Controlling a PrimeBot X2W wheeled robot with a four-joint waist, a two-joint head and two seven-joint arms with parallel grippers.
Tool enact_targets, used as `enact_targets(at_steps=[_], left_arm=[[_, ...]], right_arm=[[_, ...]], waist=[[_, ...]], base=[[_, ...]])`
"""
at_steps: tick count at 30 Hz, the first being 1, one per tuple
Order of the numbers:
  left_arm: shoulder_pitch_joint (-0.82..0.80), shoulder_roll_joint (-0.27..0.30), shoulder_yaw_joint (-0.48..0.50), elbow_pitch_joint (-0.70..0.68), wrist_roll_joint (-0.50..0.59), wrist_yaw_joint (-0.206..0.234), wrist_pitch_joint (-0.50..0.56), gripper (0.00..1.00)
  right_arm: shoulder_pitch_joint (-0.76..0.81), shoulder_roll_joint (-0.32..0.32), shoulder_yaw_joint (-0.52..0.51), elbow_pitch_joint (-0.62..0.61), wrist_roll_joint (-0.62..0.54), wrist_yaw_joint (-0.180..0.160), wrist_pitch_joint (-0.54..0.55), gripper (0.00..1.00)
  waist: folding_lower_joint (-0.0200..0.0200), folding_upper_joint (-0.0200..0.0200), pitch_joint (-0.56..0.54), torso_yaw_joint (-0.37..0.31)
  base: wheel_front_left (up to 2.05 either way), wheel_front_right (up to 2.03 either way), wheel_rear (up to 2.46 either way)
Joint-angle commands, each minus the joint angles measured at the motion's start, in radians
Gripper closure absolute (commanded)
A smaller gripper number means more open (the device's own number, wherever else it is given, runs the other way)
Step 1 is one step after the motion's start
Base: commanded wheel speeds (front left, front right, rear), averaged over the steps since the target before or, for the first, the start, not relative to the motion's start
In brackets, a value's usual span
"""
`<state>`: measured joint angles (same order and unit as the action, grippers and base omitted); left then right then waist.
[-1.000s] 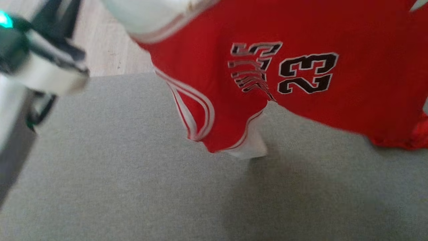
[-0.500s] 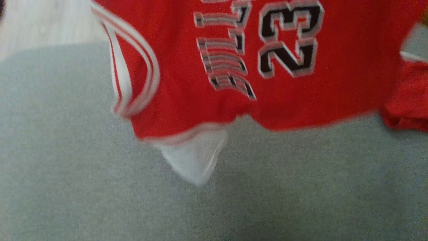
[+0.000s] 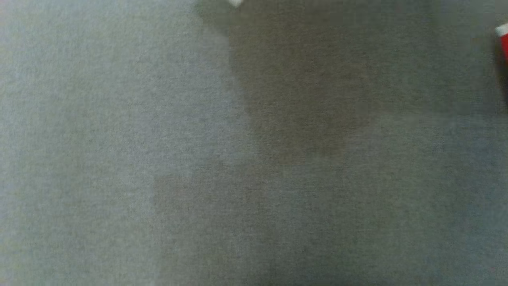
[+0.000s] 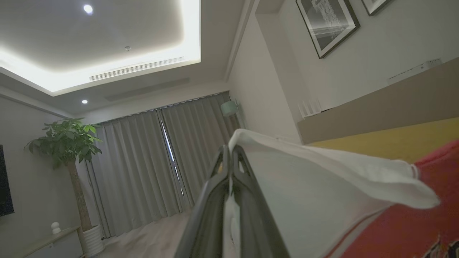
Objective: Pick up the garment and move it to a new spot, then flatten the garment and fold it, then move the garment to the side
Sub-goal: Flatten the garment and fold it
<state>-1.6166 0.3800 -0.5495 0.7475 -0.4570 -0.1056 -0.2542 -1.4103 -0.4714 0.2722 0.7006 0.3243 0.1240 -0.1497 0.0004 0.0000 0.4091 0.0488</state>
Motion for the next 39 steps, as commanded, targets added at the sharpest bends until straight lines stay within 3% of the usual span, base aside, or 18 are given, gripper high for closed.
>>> enact_targets(at_steps=[1,6,11,17,18,23,29,33,39], left_arm=[[-0.035,0.040,0.024,-0.013,0.004,-0.002,-0.004,1.00],[0.077,0.041,0.031,-0.049,-0.009,-0.018,-0.007,1.00],[0.308,0.060,0.041,-0.134,-0.038,-0.024,-0.007,1.00],[0.665,0.128,0.000,-0.280,-0.058,-0.025,-0.007,1.00],[0.784,0.141,-0.004,-0.326,-0.065,-0.025,-0.007,1.00],[1.072,0.167,-0.037,-0.414,-0.053,-0.017,-0.008,1.00],[1.379,0.185,-0.096,-0.510,-0.047,0.081,0.010,1.00],[1.499,0.193,-0.117,-0.560,-0.049,0.144,0.028,1.00],[1.618,0.225,-0.127,-0.602,-0.059,0.197,0.045,1.00]], right_arm=[[-0.015,0.002,0.006,-0.009,-0.002,0.007,-0.012,1.00],[0.039,-0.015,0.047,0.076,0.025,0.007,-0.056,1.00],[0.173,-0.025,0.083,0.138,0.072,0.007,-0.089,1.00],[0.421,-0.033,0.101,0.141,0.154,0.007,-0.109,1.00],[0.517,-0.041,0.100,0.121,0.186,0.007,-0.111,1.00],[0.771,-0.048,0.121,0.039,0.272,0.007,-0.112,1.00],[1.060,-0.068,0.126,-0.066,0.315,0.007,-0.112,1.00],[1.199,-0.074,0.082,-0.130,0.309,0.007,-0.109,1.00],[1.356,-0.068,-0.011,-0.235,0.283,0.007,-0.076,1.00]], waist=[[-0.0004,0.0000,0.027,0.027],[-0.0004,0.0000,0.045,0.046],[-0.0004,0.0000,0.019,0.057],[-0.0004,0.0000,-0.075,0.048],[-0.0004,0.0000,-0.118,0.047],[-0.0004,0.0000,-0.230,0.031],[-0.0004,0.0000,-0.345,0.015],[-0.0004,0.0000,-0.388,0.019],[-0.0004,0.0000,-0.429,0.023]], base=[[0.00,0.00,0.00],[0.00,0.00,0.00],[0.00,0.00,0.00],[0.00,0.00,0.00],[0.00,0.00,0.00],[0.00,0.00,0.00],[0.00,0.00,0.00],[0.00,0.00,0.00],[0.00,0.00,0.00]])
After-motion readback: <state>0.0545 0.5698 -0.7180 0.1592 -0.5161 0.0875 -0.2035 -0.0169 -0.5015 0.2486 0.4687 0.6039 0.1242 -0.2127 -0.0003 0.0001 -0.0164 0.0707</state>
